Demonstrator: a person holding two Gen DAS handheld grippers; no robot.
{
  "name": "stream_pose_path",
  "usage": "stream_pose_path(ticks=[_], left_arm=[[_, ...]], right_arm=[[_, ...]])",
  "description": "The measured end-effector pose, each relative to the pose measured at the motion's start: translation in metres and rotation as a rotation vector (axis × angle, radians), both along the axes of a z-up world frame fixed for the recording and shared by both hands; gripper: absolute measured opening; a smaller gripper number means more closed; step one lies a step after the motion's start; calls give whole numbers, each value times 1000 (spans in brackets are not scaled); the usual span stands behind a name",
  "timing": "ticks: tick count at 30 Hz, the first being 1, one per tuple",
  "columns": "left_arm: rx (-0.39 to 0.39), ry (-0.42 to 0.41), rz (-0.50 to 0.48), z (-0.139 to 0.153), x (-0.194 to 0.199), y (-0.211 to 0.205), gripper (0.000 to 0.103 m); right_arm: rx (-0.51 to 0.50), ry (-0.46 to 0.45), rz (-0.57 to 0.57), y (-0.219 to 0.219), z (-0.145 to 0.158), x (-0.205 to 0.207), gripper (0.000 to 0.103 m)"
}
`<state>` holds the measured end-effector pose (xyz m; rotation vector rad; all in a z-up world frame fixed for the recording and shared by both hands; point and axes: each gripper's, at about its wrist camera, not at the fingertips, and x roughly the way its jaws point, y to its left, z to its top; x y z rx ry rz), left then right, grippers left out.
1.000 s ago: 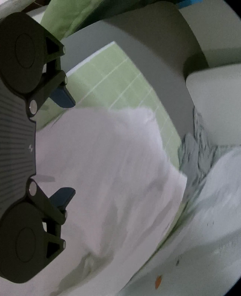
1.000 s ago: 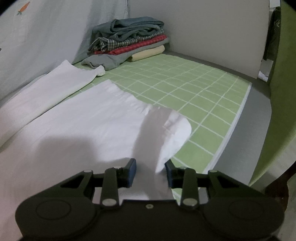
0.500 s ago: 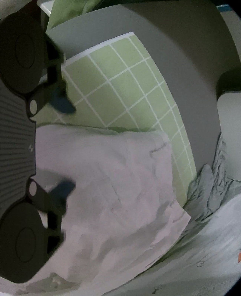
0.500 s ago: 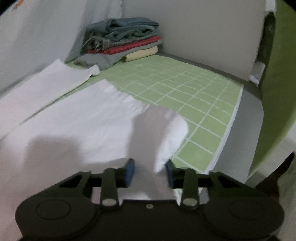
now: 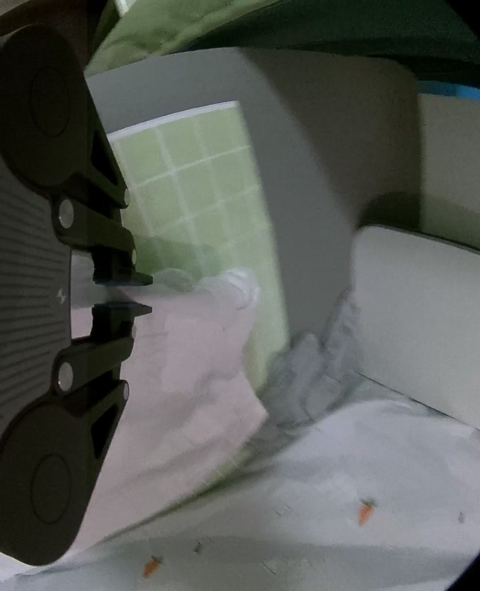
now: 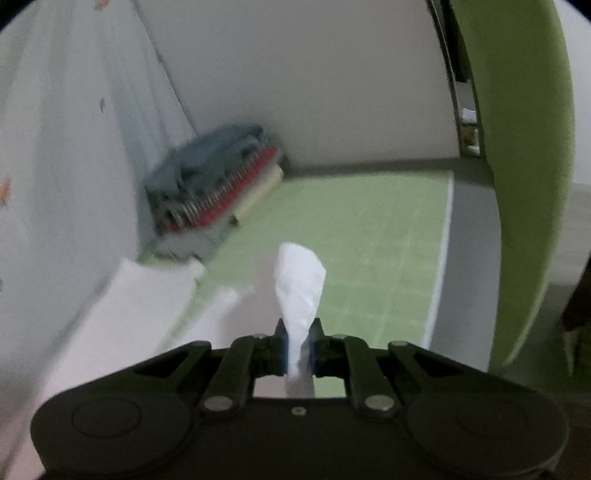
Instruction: Fold clothes
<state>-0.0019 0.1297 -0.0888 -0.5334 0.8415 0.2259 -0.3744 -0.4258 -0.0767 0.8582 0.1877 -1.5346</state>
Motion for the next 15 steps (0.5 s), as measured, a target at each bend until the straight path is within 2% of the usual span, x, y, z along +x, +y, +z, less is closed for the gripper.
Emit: stream_pose_path(ticks=[6,11,15], left_arm=[[12,-142,40,59,-20,1,9],[123,-229,32,96,-35,-13,9],[73,-246,58,111,-43,-13,9]], right_arm=[[-79,-130,-3,-5,41,-21,8],[-194,-232,-8,-11,80,-31,7],[-267,-289,2,-19,106,-36,7]])
